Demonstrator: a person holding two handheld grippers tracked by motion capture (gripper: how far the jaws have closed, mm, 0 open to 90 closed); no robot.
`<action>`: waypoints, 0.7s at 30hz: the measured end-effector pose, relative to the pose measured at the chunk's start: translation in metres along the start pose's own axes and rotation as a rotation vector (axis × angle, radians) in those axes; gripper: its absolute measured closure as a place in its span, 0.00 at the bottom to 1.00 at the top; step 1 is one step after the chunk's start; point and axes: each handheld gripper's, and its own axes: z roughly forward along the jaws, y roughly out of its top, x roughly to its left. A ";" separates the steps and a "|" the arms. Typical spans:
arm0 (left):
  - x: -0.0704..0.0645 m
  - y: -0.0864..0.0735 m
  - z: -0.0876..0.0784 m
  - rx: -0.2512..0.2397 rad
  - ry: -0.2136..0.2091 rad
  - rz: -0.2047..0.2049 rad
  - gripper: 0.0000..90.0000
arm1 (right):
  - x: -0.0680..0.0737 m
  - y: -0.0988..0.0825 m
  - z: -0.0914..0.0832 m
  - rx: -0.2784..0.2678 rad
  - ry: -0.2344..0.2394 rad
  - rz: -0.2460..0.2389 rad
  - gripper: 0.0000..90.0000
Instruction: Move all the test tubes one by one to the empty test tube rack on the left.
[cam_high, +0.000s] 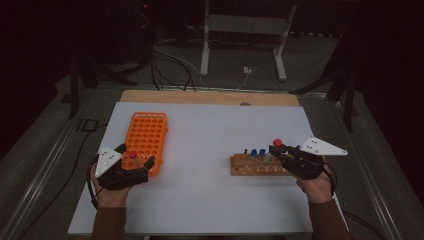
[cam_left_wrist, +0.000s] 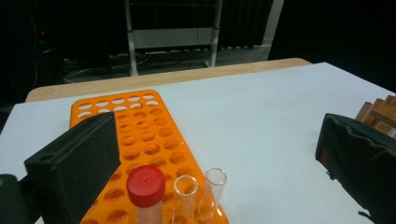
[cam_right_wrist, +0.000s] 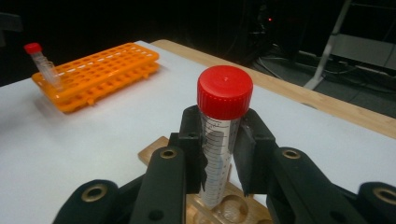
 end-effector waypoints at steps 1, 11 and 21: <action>-0.001 0.000 0.001 -0.001 -0.001 0.002 0.01 | 0.001 0.000 0.001 0.001 0.004 -0.001 0.83; -0.018 0.005 0.013 0.009 -0.038 0.031 0.01 | 0.013 0.003 0.008 0.015 0.053 -0.013 0.83; -0.043 0.009 0.032 0.028 -0.101 0.070 0.01 | 0.026 0.007 0.018 0.021 0.106 -0.024 0.83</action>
